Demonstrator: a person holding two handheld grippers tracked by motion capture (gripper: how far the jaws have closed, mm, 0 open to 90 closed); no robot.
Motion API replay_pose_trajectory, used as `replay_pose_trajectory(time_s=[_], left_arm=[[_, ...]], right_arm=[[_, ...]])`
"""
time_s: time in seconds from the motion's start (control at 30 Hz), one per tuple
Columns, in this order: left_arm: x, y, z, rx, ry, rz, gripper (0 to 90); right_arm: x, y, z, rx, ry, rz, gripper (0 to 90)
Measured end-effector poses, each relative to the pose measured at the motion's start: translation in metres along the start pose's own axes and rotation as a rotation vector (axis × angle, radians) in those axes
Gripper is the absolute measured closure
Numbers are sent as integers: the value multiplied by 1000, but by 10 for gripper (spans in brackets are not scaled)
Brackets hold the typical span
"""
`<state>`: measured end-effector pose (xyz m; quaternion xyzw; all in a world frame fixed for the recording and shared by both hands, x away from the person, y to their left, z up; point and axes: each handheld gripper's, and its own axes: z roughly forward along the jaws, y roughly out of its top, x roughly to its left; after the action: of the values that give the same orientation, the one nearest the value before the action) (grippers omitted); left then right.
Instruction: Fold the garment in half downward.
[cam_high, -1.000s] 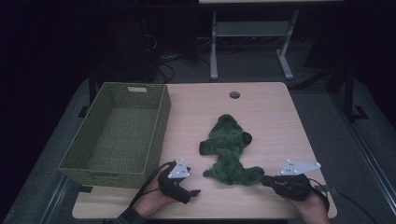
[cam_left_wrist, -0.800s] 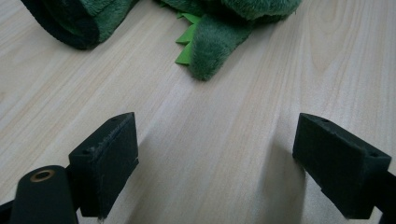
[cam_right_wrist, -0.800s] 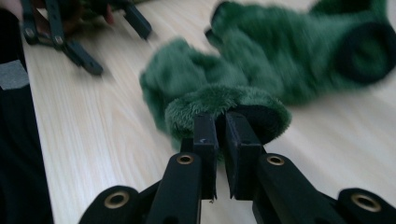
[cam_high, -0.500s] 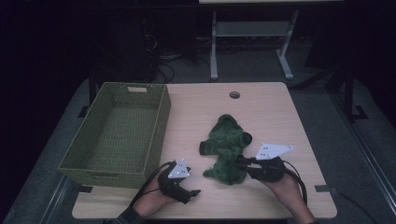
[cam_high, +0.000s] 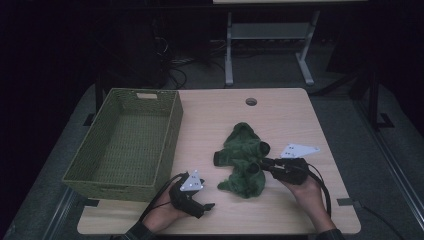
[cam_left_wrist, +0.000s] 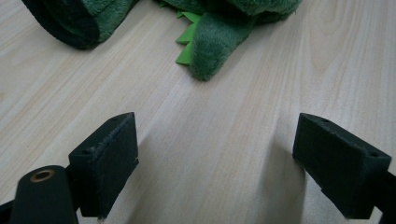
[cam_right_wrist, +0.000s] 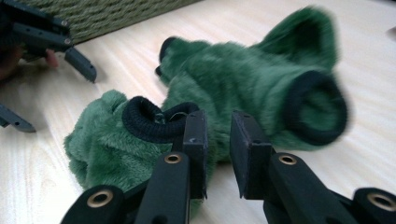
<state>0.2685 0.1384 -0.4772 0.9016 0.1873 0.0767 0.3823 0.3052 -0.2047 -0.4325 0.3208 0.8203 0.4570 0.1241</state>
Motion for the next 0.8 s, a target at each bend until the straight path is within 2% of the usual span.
replay_pose_trajectory(time_s=[0.13,0.3,0.4,0.47,0.6,0.67,0.77,0.8], left_arm=[[0,0,0,1,2,4,134],[0,0,0,0,1,3,134],[0,0,0,0,-2,3,134],[0,1,1,-2,-3,3,134],[-1,1,2,-4,-2,-2,134],[0,2,1,1,-5,3,134],[1,7,1,22,6,-37,140],[2,8,0,17,6,-39,140]], right_arm=[[4,1,14,24,83,-4,763],[17,0,26,61,122,-36,754],[24,-4,37,112,141,-51,755],[27,-7,44,146,142,-63,758],[27,-9,45,159,145,-50,758],[27,-9,44,157,147,-45,752],[25,-6,37,124,127,-43,709],[24,-4,33,106,119,-44,691]])
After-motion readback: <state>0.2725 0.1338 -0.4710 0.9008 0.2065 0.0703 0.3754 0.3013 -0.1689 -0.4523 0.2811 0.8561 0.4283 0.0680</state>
